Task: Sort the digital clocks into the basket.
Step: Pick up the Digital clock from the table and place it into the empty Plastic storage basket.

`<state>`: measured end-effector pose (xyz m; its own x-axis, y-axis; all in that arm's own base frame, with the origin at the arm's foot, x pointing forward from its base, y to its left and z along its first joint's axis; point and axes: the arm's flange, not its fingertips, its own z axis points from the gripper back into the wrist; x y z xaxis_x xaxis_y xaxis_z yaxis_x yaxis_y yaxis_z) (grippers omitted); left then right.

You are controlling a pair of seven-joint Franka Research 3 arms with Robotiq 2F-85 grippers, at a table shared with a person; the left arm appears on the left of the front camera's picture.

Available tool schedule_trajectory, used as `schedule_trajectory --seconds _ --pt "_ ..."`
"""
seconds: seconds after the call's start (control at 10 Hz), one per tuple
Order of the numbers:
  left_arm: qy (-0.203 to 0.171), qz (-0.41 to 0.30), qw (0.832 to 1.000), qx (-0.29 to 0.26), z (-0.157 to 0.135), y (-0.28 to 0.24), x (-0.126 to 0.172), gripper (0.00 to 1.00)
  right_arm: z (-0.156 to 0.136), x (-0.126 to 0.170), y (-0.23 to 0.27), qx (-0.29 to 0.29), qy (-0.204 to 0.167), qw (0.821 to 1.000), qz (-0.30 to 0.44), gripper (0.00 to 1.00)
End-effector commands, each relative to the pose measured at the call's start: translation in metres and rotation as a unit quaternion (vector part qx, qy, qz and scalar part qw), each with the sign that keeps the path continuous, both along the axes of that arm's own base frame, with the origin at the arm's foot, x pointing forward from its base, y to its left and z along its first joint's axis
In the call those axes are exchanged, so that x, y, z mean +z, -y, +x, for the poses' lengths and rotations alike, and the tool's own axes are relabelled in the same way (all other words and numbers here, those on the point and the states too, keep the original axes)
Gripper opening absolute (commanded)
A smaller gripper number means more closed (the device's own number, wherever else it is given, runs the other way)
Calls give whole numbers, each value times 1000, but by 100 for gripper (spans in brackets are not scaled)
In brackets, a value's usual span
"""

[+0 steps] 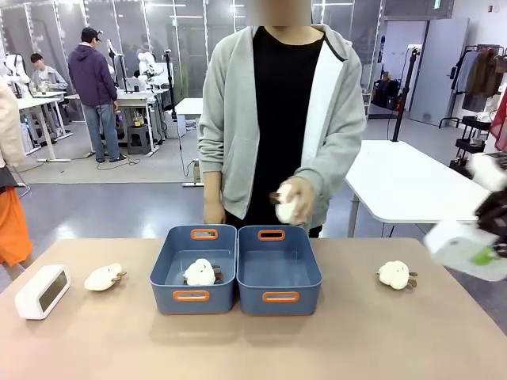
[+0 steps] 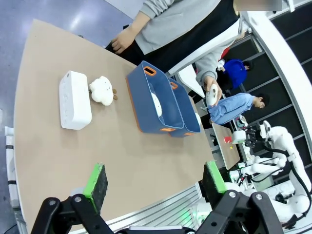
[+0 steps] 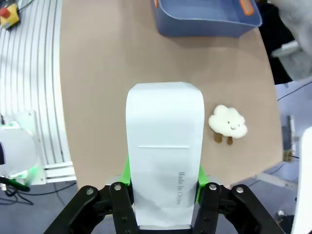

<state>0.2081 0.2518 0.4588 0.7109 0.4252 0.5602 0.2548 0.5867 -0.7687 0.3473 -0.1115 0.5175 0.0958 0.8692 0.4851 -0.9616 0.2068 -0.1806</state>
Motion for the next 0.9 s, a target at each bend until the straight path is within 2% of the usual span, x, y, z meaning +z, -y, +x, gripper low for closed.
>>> schedule_trajectory --seconds 0.0,0.1,0.8 --pt "16 -3 1000 -4 1 -2 2 100 -16 0 53 6 14 995 102 0" --pt "16 -3 1000 -4 1 -2 2 100 -19 -1 62 12 17 993 120 0" --pt "16 -3 1000 -4 1 -2 2 100 -18 -3 55 12 15 993 113 0"
